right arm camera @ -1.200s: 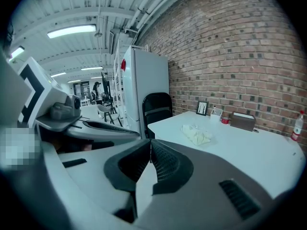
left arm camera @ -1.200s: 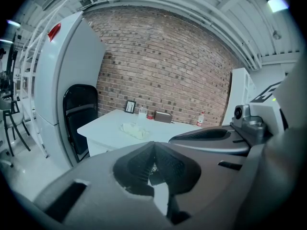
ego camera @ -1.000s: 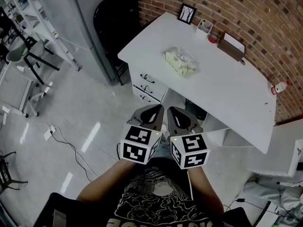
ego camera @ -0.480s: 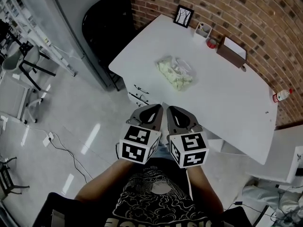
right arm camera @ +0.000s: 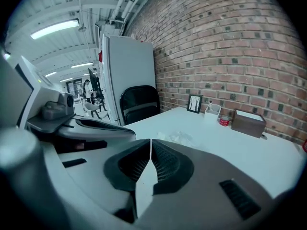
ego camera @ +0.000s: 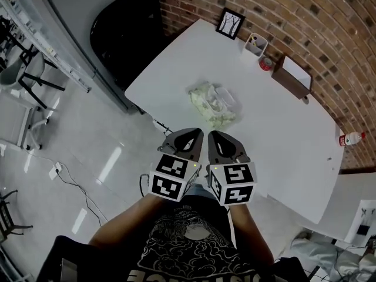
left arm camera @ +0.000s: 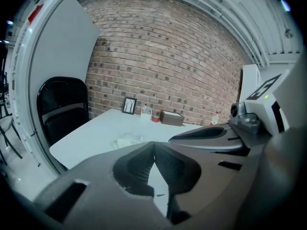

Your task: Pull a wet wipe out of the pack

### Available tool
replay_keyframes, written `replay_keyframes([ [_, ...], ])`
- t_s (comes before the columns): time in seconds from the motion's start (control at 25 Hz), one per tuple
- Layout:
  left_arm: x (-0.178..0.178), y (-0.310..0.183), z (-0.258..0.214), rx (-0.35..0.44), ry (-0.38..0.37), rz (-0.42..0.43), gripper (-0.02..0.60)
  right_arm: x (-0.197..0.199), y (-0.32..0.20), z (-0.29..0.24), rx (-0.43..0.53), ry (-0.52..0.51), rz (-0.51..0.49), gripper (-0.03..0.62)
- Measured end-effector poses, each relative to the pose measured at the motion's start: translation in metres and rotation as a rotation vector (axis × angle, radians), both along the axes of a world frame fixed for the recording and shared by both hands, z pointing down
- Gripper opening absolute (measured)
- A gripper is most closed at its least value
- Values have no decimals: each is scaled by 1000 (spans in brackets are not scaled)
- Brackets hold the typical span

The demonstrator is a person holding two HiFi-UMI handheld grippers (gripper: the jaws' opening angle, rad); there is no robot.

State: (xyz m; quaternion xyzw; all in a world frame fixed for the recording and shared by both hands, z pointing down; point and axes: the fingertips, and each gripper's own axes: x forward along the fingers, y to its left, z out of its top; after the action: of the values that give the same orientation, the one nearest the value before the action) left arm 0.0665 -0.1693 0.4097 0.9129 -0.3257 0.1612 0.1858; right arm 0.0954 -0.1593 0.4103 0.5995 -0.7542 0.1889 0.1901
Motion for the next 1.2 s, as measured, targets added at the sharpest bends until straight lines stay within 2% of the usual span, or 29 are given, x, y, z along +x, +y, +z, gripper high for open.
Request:
replay_keyframes([
  [0.44,32,-58,24,-38,-11,-32,13,31,-63,29,-68,4,-20,20],
  [0.92,47,-91,45,-70,-30,-92,14,49,-101,62,-150,-25,-52,24],
  [1.08,48,-98,51,-83,-41,-99,14,49,-111,71,-184,-49,-68,101],
  [1.2,48,-105,57,-88,-52,-103,14,50,-117,78,-203,-51,-71,101],
])
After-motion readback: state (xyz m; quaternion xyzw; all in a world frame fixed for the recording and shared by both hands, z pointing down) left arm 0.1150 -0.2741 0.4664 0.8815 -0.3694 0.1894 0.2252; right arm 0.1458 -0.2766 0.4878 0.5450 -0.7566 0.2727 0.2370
